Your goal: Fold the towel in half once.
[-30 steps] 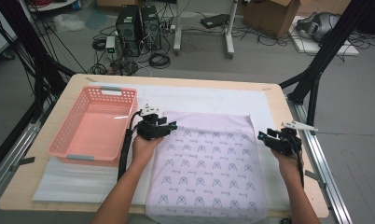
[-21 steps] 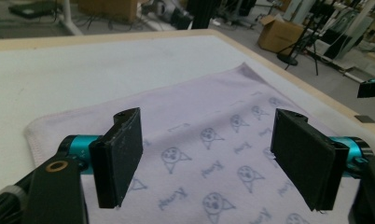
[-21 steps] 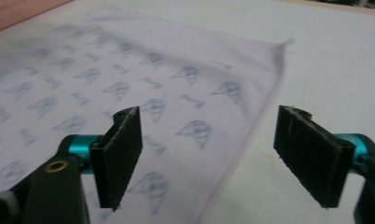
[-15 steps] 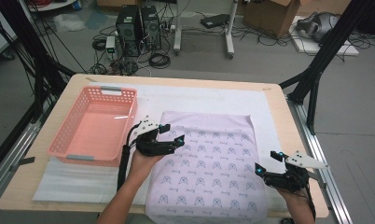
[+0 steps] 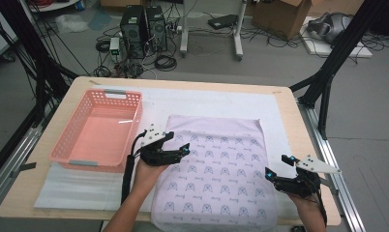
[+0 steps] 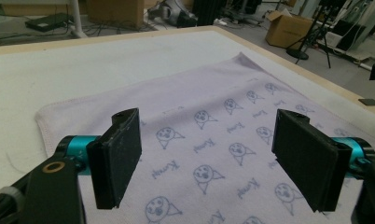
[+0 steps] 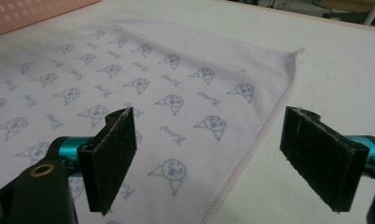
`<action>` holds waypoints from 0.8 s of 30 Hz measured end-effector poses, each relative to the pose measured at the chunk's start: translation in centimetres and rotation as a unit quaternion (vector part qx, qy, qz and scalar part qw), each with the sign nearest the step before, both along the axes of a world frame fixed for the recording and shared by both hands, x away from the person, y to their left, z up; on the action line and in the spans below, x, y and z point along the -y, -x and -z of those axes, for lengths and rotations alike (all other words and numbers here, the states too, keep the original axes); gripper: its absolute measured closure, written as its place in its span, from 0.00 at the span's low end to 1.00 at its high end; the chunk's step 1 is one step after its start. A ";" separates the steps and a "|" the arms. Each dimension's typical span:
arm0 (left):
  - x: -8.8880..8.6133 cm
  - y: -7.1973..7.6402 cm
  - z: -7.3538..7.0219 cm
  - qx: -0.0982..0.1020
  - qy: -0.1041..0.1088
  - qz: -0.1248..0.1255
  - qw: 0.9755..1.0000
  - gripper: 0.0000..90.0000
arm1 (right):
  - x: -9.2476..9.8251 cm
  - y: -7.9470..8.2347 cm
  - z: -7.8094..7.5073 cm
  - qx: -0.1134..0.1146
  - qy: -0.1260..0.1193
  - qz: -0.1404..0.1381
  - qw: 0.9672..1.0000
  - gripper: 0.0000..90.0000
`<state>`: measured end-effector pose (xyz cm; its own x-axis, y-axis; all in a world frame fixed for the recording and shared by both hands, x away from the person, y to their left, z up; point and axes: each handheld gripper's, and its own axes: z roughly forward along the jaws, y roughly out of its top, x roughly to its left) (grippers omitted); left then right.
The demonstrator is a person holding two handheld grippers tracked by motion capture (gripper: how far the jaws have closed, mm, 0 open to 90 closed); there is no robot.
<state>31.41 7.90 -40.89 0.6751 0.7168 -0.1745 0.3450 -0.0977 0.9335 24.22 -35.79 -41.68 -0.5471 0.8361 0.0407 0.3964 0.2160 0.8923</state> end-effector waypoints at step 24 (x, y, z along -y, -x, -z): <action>-1.1 -6.2 0.6 -0.080 -0.041 -0.033 0.995 0.31 | -1.1 -8.0 0.8 -0.096 0.013 0.018 0.995 0.20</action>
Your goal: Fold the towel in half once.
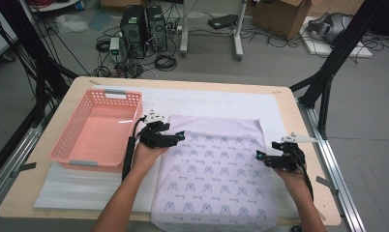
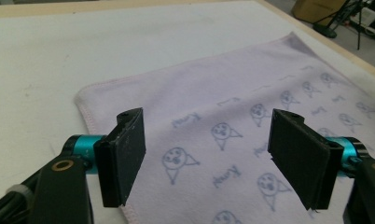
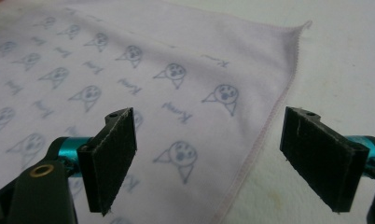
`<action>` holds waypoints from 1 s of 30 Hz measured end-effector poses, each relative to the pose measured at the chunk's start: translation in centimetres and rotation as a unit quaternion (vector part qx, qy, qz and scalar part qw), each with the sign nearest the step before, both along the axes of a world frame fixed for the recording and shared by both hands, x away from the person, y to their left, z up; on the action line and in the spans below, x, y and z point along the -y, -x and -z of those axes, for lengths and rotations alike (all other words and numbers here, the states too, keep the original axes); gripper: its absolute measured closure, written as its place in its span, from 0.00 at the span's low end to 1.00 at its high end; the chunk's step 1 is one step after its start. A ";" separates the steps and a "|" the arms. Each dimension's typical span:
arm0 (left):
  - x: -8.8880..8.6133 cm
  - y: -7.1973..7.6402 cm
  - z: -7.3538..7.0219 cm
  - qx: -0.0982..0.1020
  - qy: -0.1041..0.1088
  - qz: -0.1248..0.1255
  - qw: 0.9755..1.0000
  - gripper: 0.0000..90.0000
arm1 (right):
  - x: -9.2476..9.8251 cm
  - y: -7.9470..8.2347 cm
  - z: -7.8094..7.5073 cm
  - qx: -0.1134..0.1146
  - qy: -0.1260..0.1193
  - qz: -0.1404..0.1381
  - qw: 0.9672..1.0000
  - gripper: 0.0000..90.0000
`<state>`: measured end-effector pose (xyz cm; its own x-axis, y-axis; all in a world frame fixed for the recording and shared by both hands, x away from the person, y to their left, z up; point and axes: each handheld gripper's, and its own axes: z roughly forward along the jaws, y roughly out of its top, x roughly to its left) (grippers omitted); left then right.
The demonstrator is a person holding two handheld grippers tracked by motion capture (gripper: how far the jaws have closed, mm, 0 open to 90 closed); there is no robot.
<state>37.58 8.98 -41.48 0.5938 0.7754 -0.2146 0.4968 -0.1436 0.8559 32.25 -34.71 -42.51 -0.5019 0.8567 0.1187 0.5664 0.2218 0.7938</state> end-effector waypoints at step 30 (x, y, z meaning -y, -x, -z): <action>1.0 -2.2 3.4 -0.015 -0.127 -0.043 0.991 0.94 | -1.1 -6.1 1.4 -0.067 0.068 0.059 0.994 0.94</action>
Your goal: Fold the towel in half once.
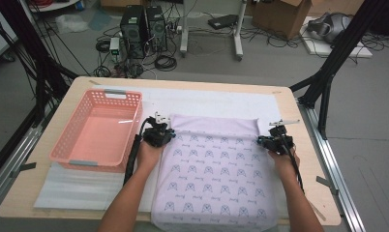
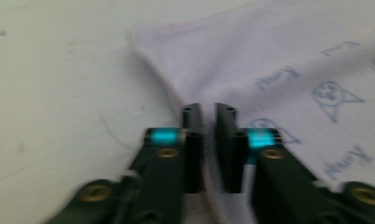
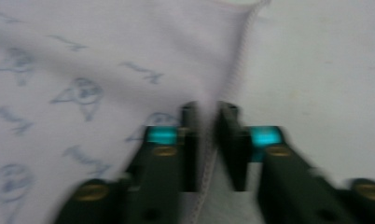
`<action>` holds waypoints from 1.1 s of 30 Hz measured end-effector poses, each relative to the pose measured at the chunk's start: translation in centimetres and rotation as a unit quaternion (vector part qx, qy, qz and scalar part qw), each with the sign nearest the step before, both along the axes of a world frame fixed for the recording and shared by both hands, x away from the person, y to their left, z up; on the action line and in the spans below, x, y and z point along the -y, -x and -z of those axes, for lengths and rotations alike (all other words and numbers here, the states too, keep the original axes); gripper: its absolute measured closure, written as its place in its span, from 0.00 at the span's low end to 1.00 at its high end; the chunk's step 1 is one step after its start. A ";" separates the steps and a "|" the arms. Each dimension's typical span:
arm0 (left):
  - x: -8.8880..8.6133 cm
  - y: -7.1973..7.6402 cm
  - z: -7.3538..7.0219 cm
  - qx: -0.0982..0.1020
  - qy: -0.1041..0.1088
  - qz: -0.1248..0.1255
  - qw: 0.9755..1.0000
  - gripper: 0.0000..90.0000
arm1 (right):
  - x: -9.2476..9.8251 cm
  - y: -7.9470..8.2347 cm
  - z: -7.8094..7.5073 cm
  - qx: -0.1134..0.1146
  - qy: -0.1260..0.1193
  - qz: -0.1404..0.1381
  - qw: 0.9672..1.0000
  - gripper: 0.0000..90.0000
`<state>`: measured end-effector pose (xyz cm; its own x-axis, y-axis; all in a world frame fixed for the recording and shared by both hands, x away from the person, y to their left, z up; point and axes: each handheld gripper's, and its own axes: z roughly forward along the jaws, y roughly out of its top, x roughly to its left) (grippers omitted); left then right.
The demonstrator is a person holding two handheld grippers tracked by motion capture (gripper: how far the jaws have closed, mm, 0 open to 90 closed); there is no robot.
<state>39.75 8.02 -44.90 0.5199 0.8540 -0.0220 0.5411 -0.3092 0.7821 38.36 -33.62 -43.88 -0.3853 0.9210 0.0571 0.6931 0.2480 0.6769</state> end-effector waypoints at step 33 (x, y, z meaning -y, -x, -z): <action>-1.9 2.0 -6.4 0.036 0.127 -0.002 0.991 0.96 | 1.8 1.9 -5.4 0.106 -0.073 -0.019 0.992 0.96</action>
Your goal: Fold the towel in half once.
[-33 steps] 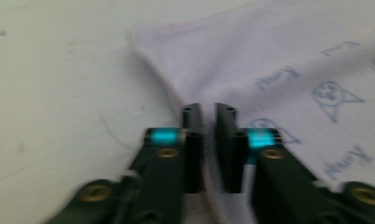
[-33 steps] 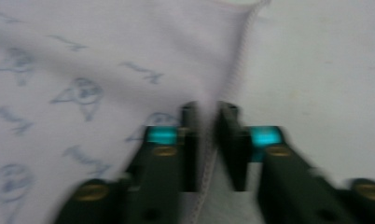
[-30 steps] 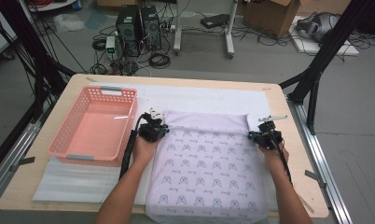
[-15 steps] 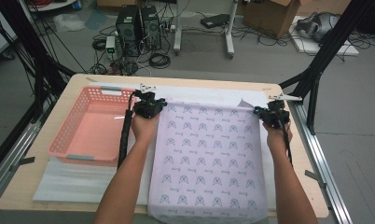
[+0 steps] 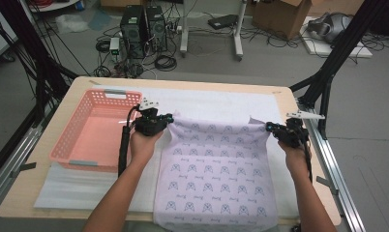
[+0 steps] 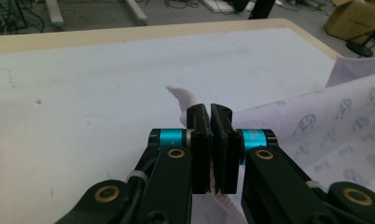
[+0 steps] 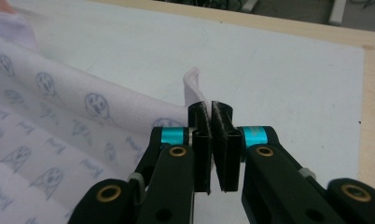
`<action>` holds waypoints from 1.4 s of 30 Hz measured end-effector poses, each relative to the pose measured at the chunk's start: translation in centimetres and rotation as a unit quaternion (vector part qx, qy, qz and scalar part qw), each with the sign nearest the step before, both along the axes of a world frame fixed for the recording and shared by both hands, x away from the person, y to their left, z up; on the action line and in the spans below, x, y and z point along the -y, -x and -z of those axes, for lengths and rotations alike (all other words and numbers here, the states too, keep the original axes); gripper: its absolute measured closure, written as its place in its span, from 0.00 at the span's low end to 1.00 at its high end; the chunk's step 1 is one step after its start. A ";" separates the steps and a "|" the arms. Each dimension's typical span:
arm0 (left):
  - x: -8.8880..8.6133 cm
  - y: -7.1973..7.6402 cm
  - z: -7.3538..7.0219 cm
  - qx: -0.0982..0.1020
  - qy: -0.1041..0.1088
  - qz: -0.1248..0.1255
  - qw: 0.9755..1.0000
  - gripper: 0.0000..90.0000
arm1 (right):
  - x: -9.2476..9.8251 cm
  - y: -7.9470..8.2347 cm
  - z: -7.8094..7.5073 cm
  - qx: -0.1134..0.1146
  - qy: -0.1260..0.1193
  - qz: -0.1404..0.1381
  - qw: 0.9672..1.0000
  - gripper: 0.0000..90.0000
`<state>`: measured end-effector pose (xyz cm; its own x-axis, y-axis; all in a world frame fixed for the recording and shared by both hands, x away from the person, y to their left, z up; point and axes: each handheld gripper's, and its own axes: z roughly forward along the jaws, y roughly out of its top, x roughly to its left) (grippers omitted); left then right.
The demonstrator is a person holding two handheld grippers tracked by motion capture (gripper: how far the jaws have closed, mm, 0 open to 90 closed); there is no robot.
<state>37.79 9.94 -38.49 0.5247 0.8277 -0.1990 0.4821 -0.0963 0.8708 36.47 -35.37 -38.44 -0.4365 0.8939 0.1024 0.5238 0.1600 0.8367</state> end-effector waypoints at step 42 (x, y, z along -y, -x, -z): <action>-0.5 7.2 3.9 -0.028 -0.033 0.051 0.998 0.96 | -3.5 6.3 3.5 -0.052 0.050 -0.023 0.997 0.97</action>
